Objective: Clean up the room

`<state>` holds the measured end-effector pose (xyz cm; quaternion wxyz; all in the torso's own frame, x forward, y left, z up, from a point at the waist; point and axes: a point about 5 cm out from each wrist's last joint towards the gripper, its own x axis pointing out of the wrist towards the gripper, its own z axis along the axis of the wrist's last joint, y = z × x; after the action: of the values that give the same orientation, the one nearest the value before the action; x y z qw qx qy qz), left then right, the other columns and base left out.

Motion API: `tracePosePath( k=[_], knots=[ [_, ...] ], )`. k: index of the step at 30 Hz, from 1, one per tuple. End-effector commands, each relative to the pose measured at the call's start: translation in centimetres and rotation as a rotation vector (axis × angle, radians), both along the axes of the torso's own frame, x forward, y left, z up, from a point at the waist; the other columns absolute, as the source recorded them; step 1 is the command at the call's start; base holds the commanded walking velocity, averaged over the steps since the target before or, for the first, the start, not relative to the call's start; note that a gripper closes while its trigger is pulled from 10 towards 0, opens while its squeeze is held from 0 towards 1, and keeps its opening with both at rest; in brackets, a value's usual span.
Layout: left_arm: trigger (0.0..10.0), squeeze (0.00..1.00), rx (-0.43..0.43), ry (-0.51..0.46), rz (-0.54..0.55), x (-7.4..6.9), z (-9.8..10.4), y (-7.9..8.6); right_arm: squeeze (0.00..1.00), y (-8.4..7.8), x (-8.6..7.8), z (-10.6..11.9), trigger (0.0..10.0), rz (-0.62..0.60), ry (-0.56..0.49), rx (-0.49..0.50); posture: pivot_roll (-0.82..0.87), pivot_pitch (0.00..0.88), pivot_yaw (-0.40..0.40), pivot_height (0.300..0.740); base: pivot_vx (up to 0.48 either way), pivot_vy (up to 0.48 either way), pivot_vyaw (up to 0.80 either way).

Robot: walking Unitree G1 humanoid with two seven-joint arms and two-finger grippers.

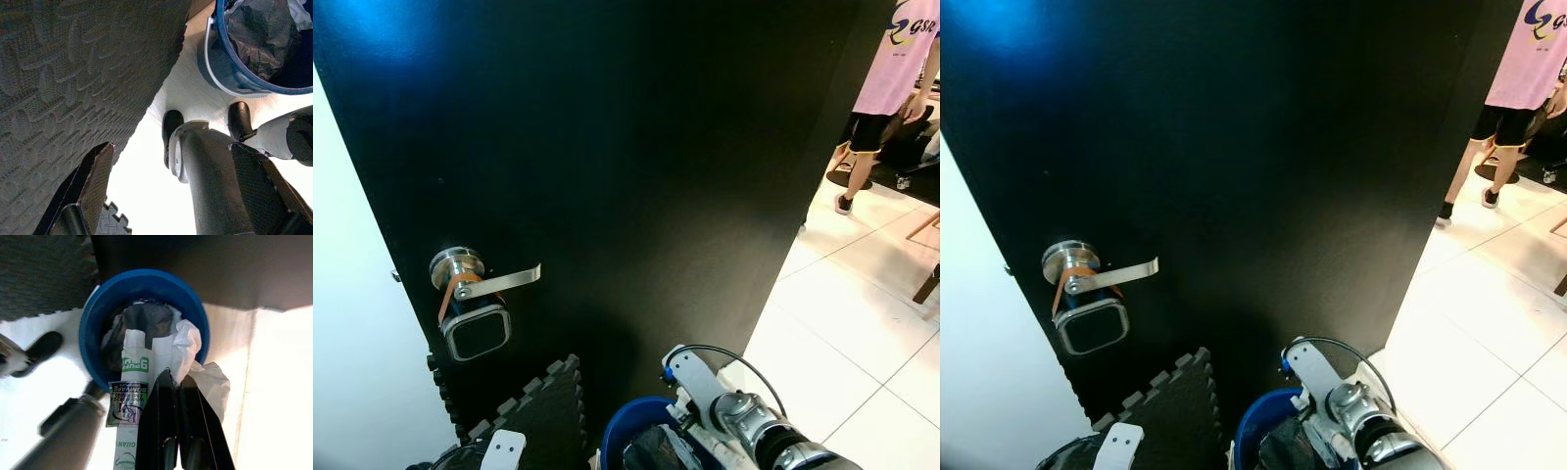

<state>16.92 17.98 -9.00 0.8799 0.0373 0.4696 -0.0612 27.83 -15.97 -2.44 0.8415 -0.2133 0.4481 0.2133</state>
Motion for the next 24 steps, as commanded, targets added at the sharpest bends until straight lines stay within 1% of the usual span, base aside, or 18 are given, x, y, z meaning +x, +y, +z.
tracePosePath(
  k=[1, 2, 4, 5, 6, 7, 8, 9, 10, 11, 12, 13, 14, 16, 24],
  knots=[
    [10.0, 0.0, 0.002, 0.021, -0.01, -0.5, -0.2, -0.1, 0.0, -0.3, 0.5, 0.4, 10.0, -0.07, -0.015, 0.004, 0.11, 0.0, -0.079, 0.731, 0.0, 0.0, 0.0],
    [10.0, 0.0, 0.002, 0.024, -0.011, -0.6, -0.3, -0.2, 0.0, -0.3, 0.5, 0.4, 10.0, -0.091, -0.022, 0.014, 0.11, 0.0, -0.081, 0.726, 0.0, 0.0, 0.0],
    [10.0, 0.0, 0.002, 0.024, -0.011, -0.6, -0.3, -0.2, 0.0, -0.3, 0.5, 0.4, 10.0, -0.091, -0.022, 0.014, 0.11, 0.0, -0.081, 0.726, 0.0, 0.0, 0.0],
    [10.0, 0.0, 0.003, 0.028, -0.011, -0.8, -0.4, -0.2, 0.0, -0.2, 0.6, 0.5, 10.0, -0.128, -0.03, 0.045, 0.11, 0.0, -0.082, 0.726, 0.0, 0.0, 0.0],
    [10.0, 0.0, 0.003, 0.028, -0.011, -0.8, -0.4, -0.2, 0.0, -0.2, 0.6, 0.5, 10.0, -0.128, -0.03, 0.045, 0.11, 0.0, -0.082, 0.726, 0.0, 0.0, 0.0],
    [10.0, 0.0, 0.004, 0.032, -0.011, -1.0, -0.4, -0.2, 0.0, -0.1, 0.6, 0.5, 10.0, -0.154, -0.029, 0.071, 0.12, 0.0, -0.084, 0.726, 0.0, 0.0, 0.0],
    [10.0, 0.0, 0.004, 0.032, -0.011, -1.0, -0.4, -0.2, 0.0, -0.1, 0.6, 0.5, 10.0, -0.154, -0.029, 0.071, 0.12, 0.0, -0.084, 0.726, 0.0, 0.0, 0.0],
    [10.0, 0.0, 0.006, 0.037, -0.01, -1.2, -0.5, -0.1, 0.0, -0.1, 0.7, 0.5, 10.0, -0.187, -0.031, 0.101, 0.12, 0.0, -0.084, 0.726, 0.0, 0.0, 0.0],
    [10.0, 0.0, 0.006, 0.037, -0.01, -1.2, -0.5, -0.1, 0.0, -0.1, 0.7, 0.5, 10.0, -0.187, -0.031, 0.101, 0.12, 0.0, -0.084, 0.726, 0.0, 0.0, 0.0],
    [10.0, 0.0, 0.008, 0.041, -0.009, -1.3, -0.6, -0.1, 0.65, -0.1, 0.7, 0.6, 10.0, -0.216, -0.036, 0.127, 0.12, 0.0, -0.084, 0.726, 0.0, 0.0, 0.0],
    [10.0, 0.0, 0.008, 0.041, -0.009, -1.3, -0.6, -0.1, 0.65, -0.1, 0.7, 0.6, 10.0, -0.216, -0.036, 0.127, 0.12, 0.0, -0.084, 0.726, 0.0, 0.0, 0.0],
    [10.0, 0.0, 0.01, 0.046, -0.009, -1.4, -0.6, 0.0, 1.0, -0.1, 0.8, 0.6, 10.0, -0.243, -0.034, 0.157, 0.12, 0.0, -0.085, 0.726, 0.0, 0.0, 0.0],
    [10.0, 0.0, 0.012, 0.048, -0.008, -1.5, -0.6, 0.1, 1.0, -0.1, 0.8, 0.6, 10.0, -0.26, -0.032, 0.176, 0.12, 0.0, -0.086, 0.726, 0.0, 0.0, 0.0],
    [10.0, 0.0, 0.013, 0.049, -0.008, -1.6, -0.7, 0.1, 1.0, -0.1, 0.8, 0.6, 10.0, -0.269, -0.032, 0.185, 0.12, 0.0, -0.086, 0.726, 0.0, 0.0, 0.0],
    [10.0, 0.0, 0.019, 0.056, -0.008, -1.8, -0.7, 0.2, 1.0, -0.3, 0.8, 0.7, 10.0, -0.293, -0.039, 0.182, 0.12, 0.0, -0.087, 0.726, 0.0, 0.0, 0.0]
  ],
)
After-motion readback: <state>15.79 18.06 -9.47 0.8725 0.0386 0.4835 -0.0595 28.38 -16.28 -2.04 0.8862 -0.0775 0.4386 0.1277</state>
